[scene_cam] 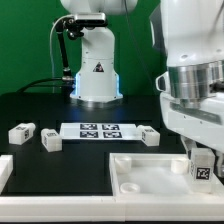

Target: Assemble square table

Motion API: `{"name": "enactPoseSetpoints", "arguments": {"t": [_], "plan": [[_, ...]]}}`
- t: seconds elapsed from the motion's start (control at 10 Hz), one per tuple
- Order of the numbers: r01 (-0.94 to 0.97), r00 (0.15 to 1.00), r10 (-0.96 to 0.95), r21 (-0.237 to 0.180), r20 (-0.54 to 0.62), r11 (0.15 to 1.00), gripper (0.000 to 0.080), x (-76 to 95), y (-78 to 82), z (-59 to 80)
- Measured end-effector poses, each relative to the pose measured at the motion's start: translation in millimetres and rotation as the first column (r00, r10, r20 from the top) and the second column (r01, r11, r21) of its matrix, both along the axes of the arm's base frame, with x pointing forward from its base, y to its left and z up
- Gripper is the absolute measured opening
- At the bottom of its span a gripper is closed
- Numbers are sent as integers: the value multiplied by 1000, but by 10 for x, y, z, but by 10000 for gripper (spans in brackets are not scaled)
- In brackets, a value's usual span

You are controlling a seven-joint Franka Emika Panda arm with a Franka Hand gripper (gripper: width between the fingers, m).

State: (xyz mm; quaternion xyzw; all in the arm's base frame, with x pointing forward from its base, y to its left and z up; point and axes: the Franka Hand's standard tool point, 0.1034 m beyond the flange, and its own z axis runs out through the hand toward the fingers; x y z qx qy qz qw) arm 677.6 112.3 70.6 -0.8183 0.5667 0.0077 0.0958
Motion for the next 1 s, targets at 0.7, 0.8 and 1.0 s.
{"name": "enactPoseSetpoints", "arguments": {"t": [0.7, 0.8, 1.0], "plan": [[-736, 659, 751, -185, 24, 651, 649, 31, -52, 19], [-856, 476, 880, -229, 4, 464, 649, 50, -78, 0], [-823, 535, 845, -221, 11, 523, 649, 49, -71, -1]]}}
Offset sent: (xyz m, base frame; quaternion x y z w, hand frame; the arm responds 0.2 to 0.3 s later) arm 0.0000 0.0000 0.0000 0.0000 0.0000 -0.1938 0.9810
